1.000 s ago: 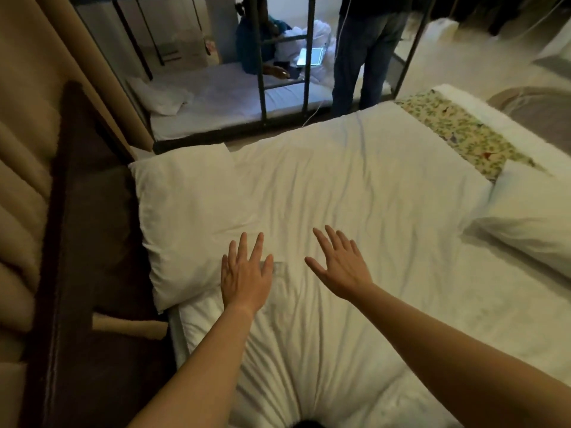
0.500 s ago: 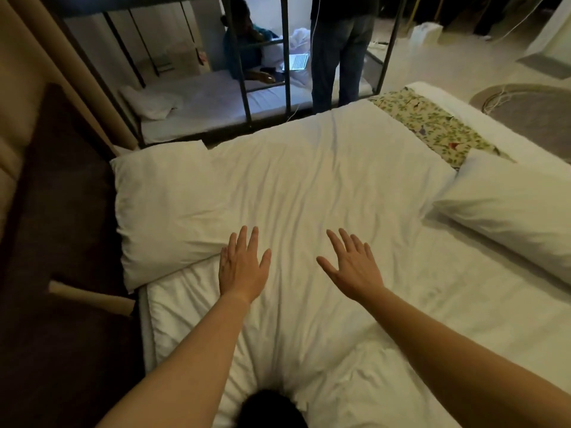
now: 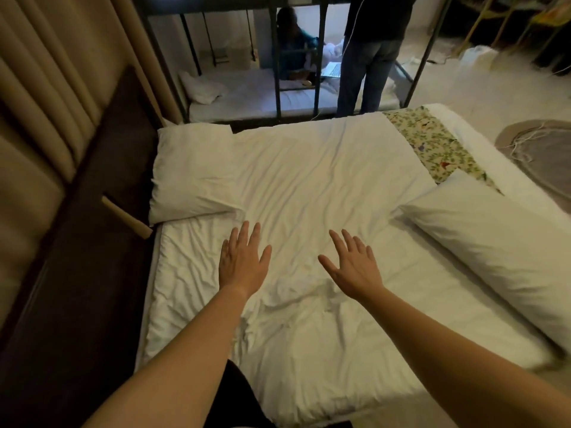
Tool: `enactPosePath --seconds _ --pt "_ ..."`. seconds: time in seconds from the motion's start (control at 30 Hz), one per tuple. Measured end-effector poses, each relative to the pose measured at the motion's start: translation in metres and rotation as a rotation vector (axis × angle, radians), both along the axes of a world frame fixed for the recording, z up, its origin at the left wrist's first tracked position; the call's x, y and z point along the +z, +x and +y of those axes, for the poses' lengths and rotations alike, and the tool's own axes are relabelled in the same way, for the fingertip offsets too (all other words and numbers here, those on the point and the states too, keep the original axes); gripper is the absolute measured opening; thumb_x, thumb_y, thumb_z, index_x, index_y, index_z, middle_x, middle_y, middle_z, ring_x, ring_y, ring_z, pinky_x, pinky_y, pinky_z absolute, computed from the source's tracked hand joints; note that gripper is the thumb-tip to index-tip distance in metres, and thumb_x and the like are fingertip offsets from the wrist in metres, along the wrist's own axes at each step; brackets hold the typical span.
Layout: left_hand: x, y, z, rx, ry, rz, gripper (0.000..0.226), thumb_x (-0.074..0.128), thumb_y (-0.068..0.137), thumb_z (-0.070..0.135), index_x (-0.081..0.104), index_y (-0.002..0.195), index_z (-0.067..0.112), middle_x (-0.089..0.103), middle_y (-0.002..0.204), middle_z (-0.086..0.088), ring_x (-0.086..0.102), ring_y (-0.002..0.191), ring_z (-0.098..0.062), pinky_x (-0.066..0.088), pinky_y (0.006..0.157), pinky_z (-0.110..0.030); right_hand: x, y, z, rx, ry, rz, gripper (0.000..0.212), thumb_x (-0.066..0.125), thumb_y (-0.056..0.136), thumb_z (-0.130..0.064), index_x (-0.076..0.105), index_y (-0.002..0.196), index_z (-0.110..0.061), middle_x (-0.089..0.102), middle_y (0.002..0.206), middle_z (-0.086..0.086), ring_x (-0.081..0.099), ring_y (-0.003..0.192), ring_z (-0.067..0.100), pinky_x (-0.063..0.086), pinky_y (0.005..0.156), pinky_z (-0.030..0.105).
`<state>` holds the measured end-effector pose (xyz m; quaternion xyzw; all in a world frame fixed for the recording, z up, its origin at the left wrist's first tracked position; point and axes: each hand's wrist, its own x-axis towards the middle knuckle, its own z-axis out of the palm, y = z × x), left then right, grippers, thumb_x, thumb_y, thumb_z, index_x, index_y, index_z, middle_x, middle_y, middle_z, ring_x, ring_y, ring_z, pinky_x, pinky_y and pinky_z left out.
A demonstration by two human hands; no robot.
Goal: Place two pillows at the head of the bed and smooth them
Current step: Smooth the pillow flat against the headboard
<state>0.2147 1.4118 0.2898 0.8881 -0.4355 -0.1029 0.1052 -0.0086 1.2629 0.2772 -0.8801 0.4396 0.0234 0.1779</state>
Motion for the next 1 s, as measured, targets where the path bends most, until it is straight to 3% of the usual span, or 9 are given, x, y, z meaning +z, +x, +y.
enactPosePath --seconds 0.27,0.7,1.0 --pt "0.025 -0.083 0.014 -0.075 -0.062 -0.016 0.069 0.028 0.110 0.056 0.009 0.171 0.030 0.003 0.179 0.003 -0.002 0.164 -0.022 0.005 0.133 -0.045 0.034 -0.076 0.033 -0.075 -0.061 -0.101 0.080 0.026 0.103 -0.075 0.007 0.171 -0.037 0.009 0.179 0.003 0.012 0.163 0.031 0.012 0.131 0.054" --pt "0.034 -0.194 0.103 -0.178 -0.099 0.023 0.068 0.029 0.109 0.059 0.005 0.170 0.038 0.000 0.178 0.003 -0.002 0.164 -0.022 0.007 0.132 -0.047 0.044 -0.187 0.127 -0.156 -0.103 -0.067 0.079 0.025 0.103 -0.076 0.009 0.171 -0.038 0.010 0.179 0.003 0.014 0.162 0.033 0.014 0.130 0.055" --pt "0.047 -0.263 0.103 -0.154 -0.108 0.035 0.067 0.029 0.110 0.059 0.006 0.170 0.038 0.001 0.178 0.003 -0.002 0.164 -0.022 0.007 0.132 -0.048 0.059 -0.259 0.120 -0.140 -0.120 -0.088 0.077 0.026 0.103 -0.074 0.012 0.170 -0.039 0.011 0.179 0.002 0.014 0.162 0.032 0.014 0.130 0.055"
